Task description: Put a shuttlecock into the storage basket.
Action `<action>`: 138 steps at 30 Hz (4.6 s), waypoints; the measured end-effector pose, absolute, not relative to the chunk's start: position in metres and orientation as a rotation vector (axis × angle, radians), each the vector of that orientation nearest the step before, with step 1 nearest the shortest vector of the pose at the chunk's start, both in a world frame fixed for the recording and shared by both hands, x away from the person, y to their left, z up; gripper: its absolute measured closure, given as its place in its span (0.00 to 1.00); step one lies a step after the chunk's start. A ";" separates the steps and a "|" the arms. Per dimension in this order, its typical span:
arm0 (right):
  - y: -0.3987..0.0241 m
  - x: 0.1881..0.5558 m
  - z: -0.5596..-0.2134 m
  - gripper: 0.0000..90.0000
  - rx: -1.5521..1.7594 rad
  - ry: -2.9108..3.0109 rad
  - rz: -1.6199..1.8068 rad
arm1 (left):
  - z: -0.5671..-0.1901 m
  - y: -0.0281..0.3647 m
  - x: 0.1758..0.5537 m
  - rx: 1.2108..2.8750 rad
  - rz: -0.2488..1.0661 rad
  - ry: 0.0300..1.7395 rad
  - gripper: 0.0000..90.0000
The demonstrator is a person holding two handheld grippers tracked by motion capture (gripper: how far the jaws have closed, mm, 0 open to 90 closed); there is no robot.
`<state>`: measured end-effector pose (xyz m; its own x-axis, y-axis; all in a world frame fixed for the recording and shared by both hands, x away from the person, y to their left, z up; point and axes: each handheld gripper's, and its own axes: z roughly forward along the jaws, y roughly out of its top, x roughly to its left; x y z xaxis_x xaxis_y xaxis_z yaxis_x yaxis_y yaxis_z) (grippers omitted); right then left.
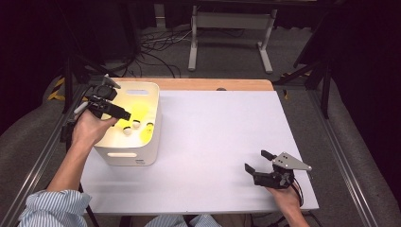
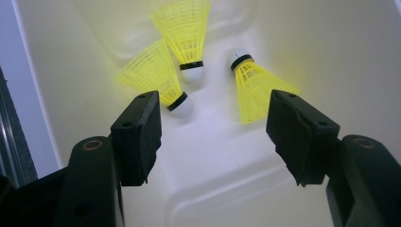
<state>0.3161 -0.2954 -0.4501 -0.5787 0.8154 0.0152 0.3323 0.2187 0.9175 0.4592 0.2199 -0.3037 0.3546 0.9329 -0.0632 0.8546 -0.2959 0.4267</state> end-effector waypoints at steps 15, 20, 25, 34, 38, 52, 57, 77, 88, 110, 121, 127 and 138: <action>-0.295 0.316 -0.450 0.17 1.056 2.021 1.337 | -0.299 0.233 0.455 2.216 0.291 1.580 0.42; -0.295 0.316 -0.450 0.17 1.056 2.021 1.335 | -0.297 0.237 0.454 2.208 0.294 1.589 0.42; -0.295 0.316 -0.450 0.17 1.056 2.021 1.335 | -0.295 0.241 0.453 2.202 0.298 1.593 0.42; -0.295 0.316 -0.450 0.17 1.056 2.022 1.337 | -0.293 0.250 0.449 2.194 0.306 1.616 0.42; -0.295 0.316 -0.450 0.17 1.060 2.022 1.334 | -0.292 0.255 0.448 2.186 0.307 1.622 0.42; -0.295 0.316 -0.450 0.17 1.057 2.022 1.335 | -0.291 0.265 0.445 2.167 0.314 1.651 0.43; -0.295 0.316 -0.450 0.17 1.057 2.022 1.335 | -0.292 0.271 0.444 2.156 0.308 1.666 0.43; -0.295 0.316 -0.450 0.17 1.057 2.024 1.335 | -0.295 0.289 0.439 2.113 0.293 1.711 0.43; -0.295 0.316 -0.450 0.17 1.060 2.025 1.334 | -0.297 0.303 0.435 2.070 0.298 1.748 0.43; -0.295 0.317 -0.450 0.17 1.060 2.024 1.333 | -0.298 0.319 0.423 2.015 0.319 1.769 0.43; -0.295 0.316 -0.450 0.17 1.057 2.020 1.335 | -0.307 0.323 0.417 1.998 0.306 1.784 0.43; -0.294 0.316 -0.450 0.17 1.053 2.024 1.333 | -0.310 0.324 0.412 1.989 0.310 1.780 0.43; -0.295 0.317 -0.450 0.17 1.058 2.021 1.334 | -0.319 0.325 0.407 1.984 0.313 1.786 0.43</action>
<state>0.3166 -0.2946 -0.4501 -0.5770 0.8166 0.0132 0.3330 0.2205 0.9168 0.4068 0.3246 -0.3188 0.1356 0.9825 -0.1280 0.8802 -0.0601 0.4707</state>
